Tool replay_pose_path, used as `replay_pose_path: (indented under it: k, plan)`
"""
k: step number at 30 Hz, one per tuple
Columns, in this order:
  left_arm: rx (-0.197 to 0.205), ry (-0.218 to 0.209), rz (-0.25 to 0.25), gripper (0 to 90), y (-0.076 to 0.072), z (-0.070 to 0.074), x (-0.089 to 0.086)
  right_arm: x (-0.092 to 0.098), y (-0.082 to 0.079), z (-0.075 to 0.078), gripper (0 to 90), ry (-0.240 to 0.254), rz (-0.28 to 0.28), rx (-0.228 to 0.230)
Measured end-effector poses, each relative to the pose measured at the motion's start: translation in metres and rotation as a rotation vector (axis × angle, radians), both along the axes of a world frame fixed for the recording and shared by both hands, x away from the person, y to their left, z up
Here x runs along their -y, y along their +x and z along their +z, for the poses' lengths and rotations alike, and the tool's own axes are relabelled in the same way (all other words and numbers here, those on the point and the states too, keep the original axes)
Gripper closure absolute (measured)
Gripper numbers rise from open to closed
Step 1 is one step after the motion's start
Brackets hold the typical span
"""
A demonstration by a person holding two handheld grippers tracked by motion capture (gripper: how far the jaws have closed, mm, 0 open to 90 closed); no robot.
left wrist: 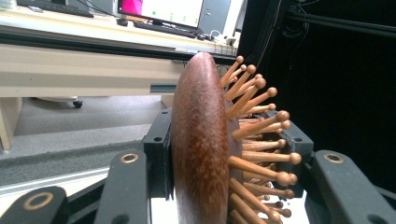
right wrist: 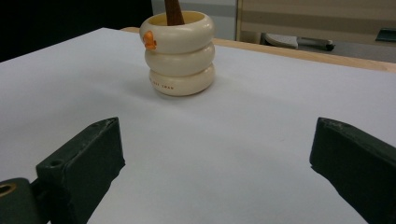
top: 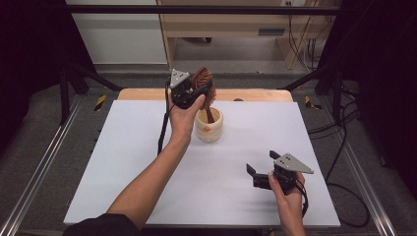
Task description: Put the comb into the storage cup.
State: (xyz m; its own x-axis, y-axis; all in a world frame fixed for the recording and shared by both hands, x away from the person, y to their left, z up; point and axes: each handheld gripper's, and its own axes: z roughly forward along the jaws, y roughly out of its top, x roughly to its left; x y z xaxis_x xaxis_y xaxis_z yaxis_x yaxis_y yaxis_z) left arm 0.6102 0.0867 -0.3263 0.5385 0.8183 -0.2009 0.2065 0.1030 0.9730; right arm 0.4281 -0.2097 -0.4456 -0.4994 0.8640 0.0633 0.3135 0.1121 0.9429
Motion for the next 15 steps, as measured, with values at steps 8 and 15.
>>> replay_pose_path:
  k: [8,15]
  plan:
    - [-0.006,0.002,-0.002,50.3,0.0004,-0.0026,-0.0005,-0.0002,-0.0002,0.0000,3.2,0.001,0.001,-0.001]
    - [-0.011,-0.006,-0.003,50.3,0.0007,-0.0041,-0.0010,-0.0004,-0.0001,-0.0001,3.2,-0.003,-0.003,0.005]
